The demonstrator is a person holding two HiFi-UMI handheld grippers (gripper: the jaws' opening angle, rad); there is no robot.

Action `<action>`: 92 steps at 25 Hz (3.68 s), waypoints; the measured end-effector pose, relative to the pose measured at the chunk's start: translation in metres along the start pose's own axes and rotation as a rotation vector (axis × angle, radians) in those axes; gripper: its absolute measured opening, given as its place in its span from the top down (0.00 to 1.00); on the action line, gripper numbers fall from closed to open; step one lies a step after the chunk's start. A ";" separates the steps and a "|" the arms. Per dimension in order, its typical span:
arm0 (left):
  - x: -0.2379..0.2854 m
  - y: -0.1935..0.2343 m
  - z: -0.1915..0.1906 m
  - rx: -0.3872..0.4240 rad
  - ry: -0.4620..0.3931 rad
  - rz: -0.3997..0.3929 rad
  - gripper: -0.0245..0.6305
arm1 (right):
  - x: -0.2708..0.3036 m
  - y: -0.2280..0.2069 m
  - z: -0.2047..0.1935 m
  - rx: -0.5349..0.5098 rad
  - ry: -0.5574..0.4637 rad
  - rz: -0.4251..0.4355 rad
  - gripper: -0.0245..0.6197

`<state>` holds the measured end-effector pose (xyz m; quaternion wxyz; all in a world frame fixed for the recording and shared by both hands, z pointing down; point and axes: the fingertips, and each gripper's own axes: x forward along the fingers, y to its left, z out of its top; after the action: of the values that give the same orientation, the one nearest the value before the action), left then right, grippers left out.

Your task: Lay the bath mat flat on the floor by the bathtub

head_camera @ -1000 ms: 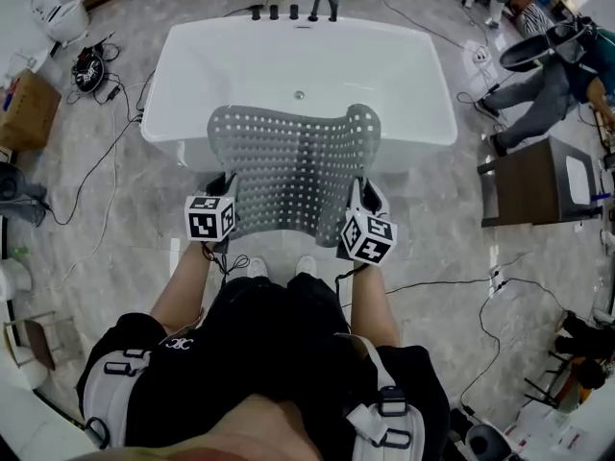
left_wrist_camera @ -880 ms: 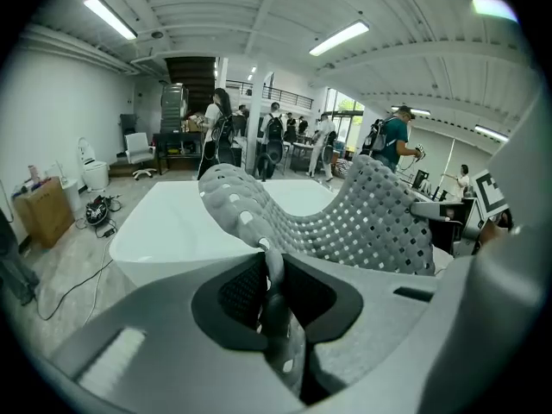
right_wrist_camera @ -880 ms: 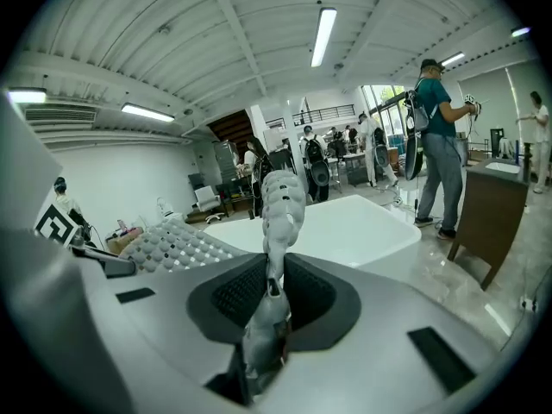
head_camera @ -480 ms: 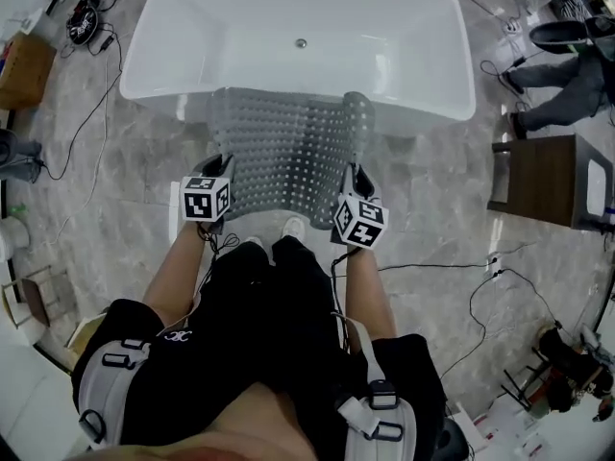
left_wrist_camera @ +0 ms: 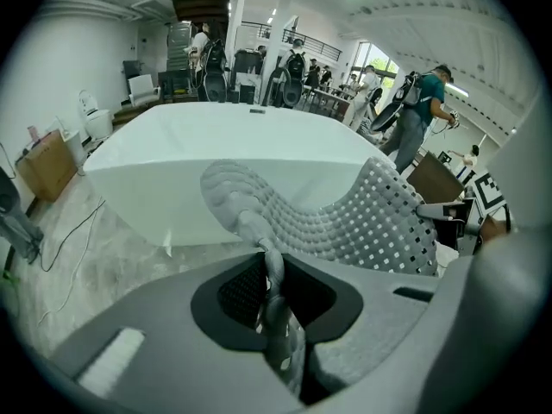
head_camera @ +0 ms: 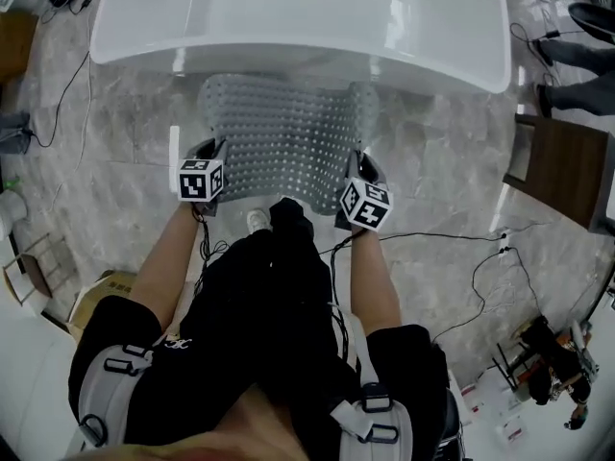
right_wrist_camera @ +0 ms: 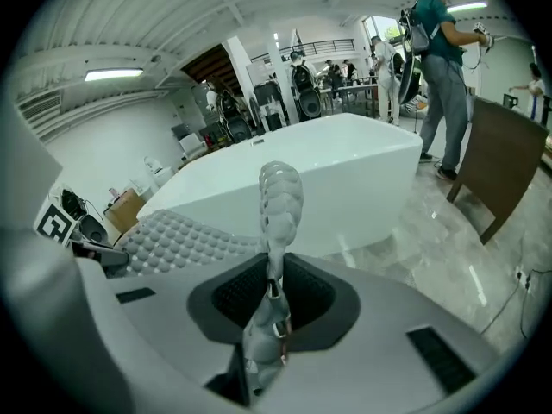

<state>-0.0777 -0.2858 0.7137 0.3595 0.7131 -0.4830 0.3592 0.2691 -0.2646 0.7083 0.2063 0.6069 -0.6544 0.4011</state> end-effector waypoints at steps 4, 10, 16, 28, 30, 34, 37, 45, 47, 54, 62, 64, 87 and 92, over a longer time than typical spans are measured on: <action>0.061 0.017 -0.031 0.023 0.040 -0.009 0.89 | 0.058 -0.015 -0.039 0.025 0.046 -0.011 0.87; 0.165 0.037 -0.080 0.038 0.037 -0.023 0.89 | 0.153 -0.051 -0.104 0.052 0.036 -0.040 0.87; 0.267 0.078 -0.128 0.028 0.020 -0.019 0.89 | 0.247 -0.086 -0.167 0.049 0.022 -0.042 0.87; 0.408 0.155 -0.181 0.044 0.068 0.046 0.84 | 0.381 -0.174 -0.247 0.012 0.120 -0.091 0.86; 0.422 0.166 -0.199 0.041 0.119 0.050 0.82 | 0.392 -0.186 -0.259 -0.013 0.166 -0.115 0.85; 0.437 0.181 -0.221 -0.025 0.169 0.077 0.81 | 0.413 -0.207 -0.272 -0.011 0.226 -0.178 0.84; 0.448 0.196 -0.238 -0.049 0.180 0.102 0.80 | 0.419 -0.215 -0.278 -0.010 0.251 -0.234 0.83; 0.463 0.235 -0.260 0.034 0.185 0.280 0.78 | 0.428 -0.232 -0.291 -0.067 0.268 -0.334 0.75; 0.458 0.235 -0.258 0.026 0.163 0.275 0.78 | 0.417 -0.234 -0.308 -0.070 0.334 -0.372 0.70; 0.415 0.218 -0.228 -0.032 0.010 0.199 0.78 | 0.374 -0.182 -0.271 -0.135 0.057 -0.200 0.72; 0.317 0.168 -0.132 -0.033 -0.360 0.076 0.96 | 0.291 -0.088 -0.182 -0.243 -0.275 -0.061 0.95; 0.285 0.148 -0.114 -0.046 -0.432 0.039 0.96 | 0.263 -0.063 -0.155 -0.250 -0.374 -0.034 0.95; -0.260 -0.030 0.161 0.162 -0.859 -0.029 0.96 | -0.208 0.202 0.188 -0.348 -0.906 0.172 0.95; -0.392 -0.062 0.191 0.181 -0.890 -0.055 0.96 | -0.336 0.237 0.225 -0.320 -0.934 0.141 0.95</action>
<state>-0.0949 -0.2640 0.2745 0.0626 0.8393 -0.5379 0.0488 0.1500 -0.2416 0.2555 -0.0460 0.6367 -0.7698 -0.0058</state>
